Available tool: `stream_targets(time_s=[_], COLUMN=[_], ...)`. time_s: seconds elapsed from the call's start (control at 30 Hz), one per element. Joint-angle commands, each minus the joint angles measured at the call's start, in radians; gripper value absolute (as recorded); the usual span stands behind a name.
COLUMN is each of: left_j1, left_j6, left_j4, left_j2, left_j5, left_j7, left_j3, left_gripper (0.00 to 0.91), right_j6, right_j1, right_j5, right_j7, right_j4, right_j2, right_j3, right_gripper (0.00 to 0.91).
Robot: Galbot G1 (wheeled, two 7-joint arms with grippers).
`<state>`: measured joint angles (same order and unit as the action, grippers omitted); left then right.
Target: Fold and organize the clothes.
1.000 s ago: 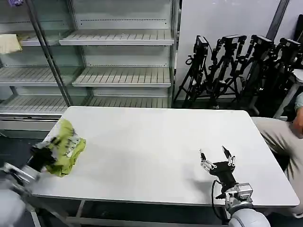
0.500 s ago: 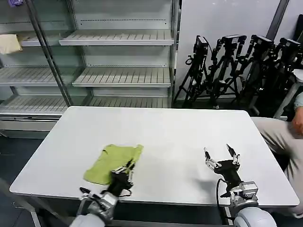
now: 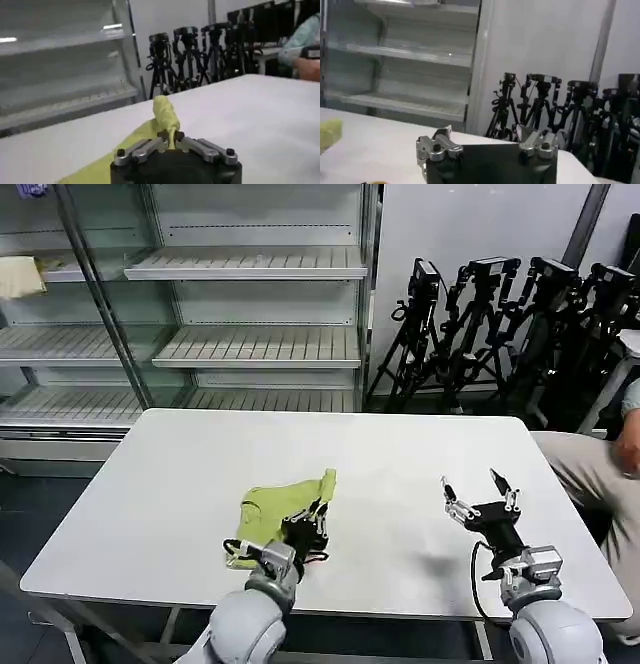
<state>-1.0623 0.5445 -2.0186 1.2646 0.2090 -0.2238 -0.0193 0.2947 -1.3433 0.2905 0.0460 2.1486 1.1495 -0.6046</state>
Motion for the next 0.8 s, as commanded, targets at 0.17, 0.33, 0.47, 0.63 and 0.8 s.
stream_targets(time_s=[0.17,0.33,0.47,0.63,0.8], left_j1=[0.124,0.124,0.134,0.157,0.13], left_j6=[0.018,-0.005,-0.061,-0.066,-0.087], left_j4=[0.058,0.029,-0.001,-0.052,-0.009], left_j2=[0.054,0.07,0.077,0.059,-0.091], left_j5=[0.298,0.314,0.265,0.224,0.235], left_j7=[-0.114,-0.084,-0.046,-0.02,0.028], left_j3=[-0.081,-0.104,-0.118,-0.067,0.158], left_gripper=[0.907,0.907,0.907,0.907,0.907], right_j6=[0.057,0.08,0.067,0.061,0.055], right_j1=[0.117,0.114,0.101,0.091,0.086], right_j5=[0.03,0.049,0.045,0.035,0.028], right_j7=[0.014,0.005,0.006,0.002,-0.009], right_j4=[-0.027,-0.016,-0.016,-0.019,-0.012], right_j2=[-0.003,-0.001,0.0,0.024,0.027], right_j3=[0.003,-0.018,-0.033,-0.028,-0.03], right_gripper=[0.907,0.907,0.907,0.907,0.907])
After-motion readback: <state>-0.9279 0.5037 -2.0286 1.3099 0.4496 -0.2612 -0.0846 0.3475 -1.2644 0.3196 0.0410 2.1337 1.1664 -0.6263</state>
